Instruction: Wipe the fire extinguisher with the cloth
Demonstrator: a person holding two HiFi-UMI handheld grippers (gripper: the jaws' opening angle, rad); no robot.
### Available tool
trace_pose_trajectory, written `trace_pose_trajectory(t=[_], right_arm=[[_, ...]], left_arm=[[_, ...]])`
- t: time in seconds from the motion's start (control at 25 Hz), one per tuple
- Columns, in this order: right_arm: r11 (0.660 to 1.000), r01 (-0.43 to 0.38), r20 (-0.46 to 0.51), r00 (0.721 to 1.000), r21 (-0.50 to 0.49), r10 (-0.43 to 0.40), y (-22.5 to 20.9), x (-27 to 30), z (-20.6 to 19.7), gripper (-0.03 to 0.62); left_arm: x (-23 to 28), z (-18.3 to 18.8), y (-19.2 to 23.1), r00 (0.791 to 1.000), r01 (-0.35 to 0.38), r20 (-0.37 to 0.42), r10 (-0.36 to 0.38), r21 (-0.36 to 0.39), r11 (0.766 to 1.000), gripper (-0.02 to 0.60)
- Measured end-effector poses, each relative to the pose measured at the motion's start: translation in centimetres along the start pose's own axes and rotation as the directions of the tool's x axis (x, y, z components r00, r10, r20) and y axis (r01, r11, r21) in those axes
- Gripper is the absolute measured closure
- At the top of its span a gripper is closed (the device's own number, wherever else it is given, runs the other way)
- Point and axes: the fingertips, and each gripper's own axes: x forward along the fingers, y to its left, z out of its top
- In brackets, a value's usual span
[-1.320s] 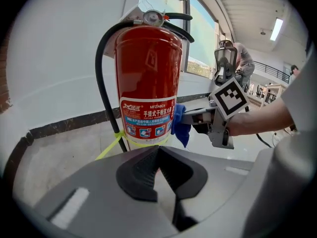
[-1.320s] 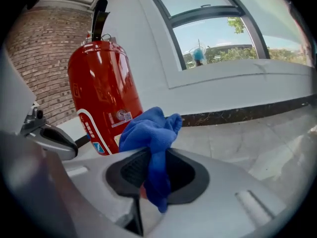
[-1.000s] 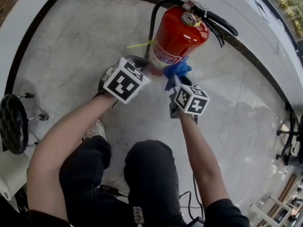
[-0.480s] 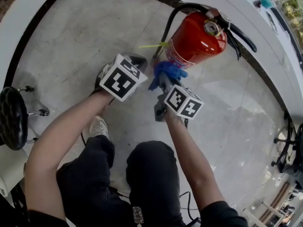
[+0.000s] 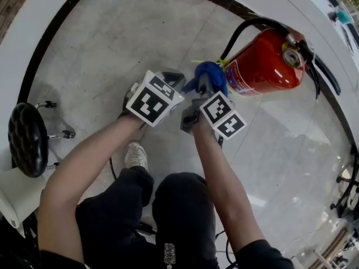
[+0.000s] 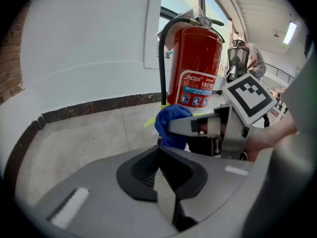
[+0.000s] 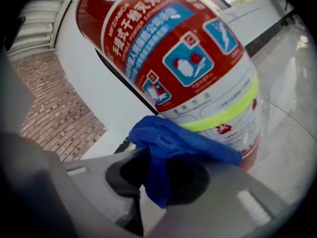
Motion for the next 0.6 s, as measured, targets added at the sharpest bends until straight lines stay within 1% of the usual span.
trace_pose_trajectory(t=[0.2,0.36,0.48,0.6], right_arm=[[0.999,0.026,0.066,0.997,0.039,-0.028,0.4,2.7,1.2,0.507],[1.0,0.011,0.068,0.998,-0.01,-0.01,0.7,2.7,0.5,0.507],[0.998,0.005,0.052,0.999,-0.055,-0.002,0.5,1.7,0.2,0.507],[0.994,-0.005,0.017,1.0,-0.11,0.007,-0.2,0.0,-0.5,0.507]], left_arm=[[0.6,-0.9,1.8,1.0,-0.007,-0.009,0.007,0.014,1.0,0.577],[0.4,-0.8,2.4,1.0,-0.025,-0.005,0.025,0.009,1.0,0.577],[0.4,0.1,1.9,0.999,-0.038,0.01,0.038,0.007,0.999,0.577],[0.3,0.6,0.7,0.999,-0.05,0.009,0.05,0.013,0.999,0.577]])
